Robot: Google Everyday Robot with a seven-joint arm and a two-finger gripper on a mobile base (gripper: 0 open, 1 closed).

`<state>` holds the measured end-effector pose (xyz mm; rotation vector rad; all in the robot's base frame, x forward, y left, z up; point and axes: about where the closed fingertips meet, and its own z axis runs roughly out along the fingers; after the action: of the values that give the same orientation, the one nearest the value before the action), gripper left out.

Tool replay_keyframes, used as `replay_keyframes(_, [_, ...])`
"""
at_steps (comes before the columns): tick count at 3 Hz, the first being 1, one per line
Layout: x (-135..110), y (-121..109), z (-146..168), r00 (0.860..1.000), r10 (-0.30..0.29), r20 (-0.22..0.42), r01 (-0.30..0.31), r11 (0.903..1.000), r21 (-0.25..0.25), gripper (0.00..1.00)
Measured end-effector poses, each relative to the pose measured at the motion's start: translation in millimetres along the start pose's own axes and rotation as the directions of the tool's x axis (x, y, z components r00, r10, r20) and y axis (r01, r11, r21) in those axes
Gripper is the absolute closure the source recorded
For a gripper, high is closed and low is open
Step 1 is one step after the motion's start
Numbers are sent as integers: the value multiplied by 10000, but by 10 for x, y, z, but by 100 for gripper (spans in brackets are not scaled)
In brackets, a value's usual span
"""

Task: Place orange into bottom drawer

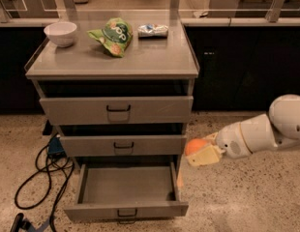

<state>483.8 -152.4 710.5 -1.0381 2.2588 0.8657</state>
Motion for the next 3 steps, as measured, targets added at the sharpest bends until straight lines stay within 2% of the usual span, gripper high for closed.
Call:
replay_keyframes(1, [317,251,536,9986,403,-338,-436,9937,-1034,100])
replay_keyframes(2, [368,281,571,9981,449,-419,-494,9924,-1123,100])
replay_keyframes(3, [360,178,601,9977,276,614,-215,9950,-973,100])
